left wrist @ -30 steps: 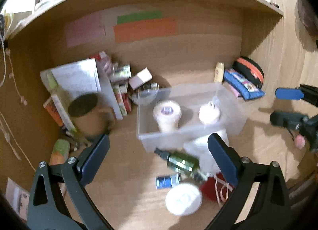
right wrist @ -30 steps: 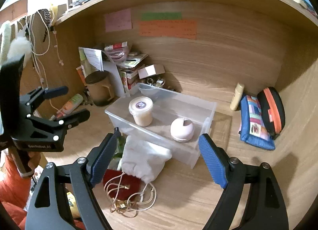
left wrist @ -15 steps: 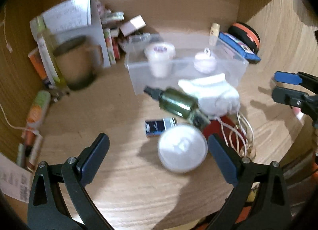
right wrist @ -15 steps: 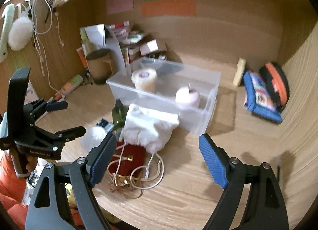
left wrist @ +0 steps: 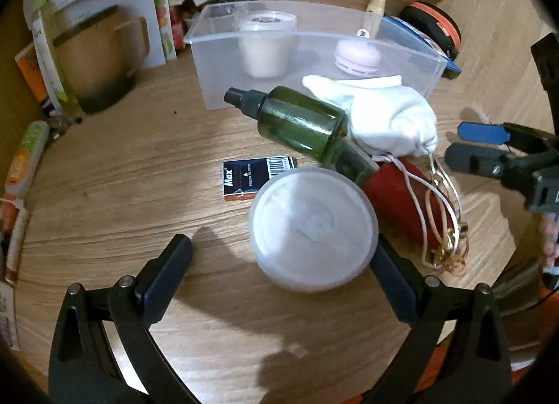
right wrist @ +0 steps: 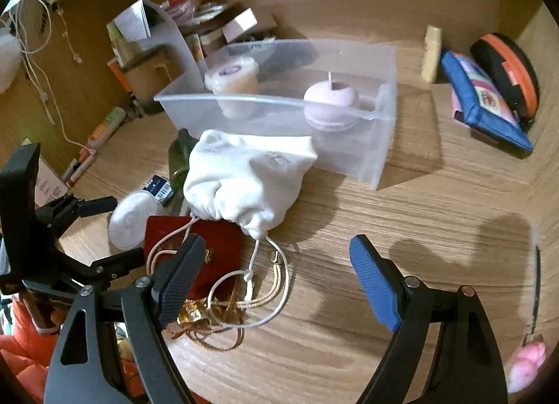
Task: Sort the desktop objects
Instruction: 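Grasp the white drawstring pouch with the right gripper while the left grasps a clear round lid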
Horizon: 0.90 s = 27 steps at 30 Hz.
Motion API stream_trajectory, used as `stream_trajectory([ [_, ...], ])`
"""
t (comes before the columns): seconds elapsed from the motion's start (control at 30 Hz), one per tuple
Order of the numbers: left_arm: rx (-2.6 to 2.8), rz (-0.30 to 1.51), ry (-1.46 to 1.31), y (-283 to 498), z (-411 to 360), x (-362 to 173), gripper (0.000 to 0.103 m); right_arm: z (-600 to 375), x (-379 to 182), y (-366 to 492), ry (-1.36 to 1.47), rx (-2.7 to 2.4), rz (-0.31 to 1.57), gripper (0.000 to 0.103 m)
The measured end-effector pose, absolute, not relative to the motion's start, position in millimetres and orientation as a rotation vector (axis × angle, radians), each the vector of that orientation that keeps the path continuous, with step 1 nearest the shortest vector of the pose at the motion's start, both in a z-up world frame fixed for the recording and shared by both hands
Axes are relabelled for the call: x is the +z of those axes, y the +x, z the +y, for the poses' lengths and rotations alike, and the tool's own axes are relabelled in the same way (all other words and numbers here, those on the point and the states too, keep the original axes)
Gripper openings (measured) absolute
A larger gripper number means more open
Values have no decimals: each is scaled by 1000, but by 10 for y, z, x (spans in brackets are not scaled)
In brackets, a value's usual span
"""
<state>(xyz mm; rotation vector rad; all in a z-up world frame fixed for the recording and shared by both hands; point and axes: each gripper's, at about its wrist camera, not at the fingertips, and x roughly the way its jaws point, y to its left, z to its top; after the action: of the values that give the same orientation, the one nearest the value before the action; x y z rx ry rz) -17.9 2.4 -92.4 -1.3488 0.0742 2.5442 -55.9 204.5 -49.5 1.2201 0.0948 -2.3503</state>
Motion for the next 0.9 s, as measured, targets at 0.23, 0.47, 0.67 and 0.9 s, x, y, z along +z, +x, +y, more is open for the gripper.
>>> stream_trajectory([
  [0.23, 2598, 64, -1333, -232, 38, -928, 100, 1824, -592, -785, 1256, -2289, 122, 83],
  [0.47, 2658, 68, -1312, -248, 53, -915, 81, 1619, -665, -993, 1305, -2209, 100, 83],
  [0.67, 2686, 76, -1293, -261, 57, -895, 65, 1512, -715, -1100, 1323, -2162, 60, 83],
  [0.9, 2736, 87, -1288, -247, 35, -877, 65, 1535, -689, -1102, 1267, -2176, 18, 53],
])
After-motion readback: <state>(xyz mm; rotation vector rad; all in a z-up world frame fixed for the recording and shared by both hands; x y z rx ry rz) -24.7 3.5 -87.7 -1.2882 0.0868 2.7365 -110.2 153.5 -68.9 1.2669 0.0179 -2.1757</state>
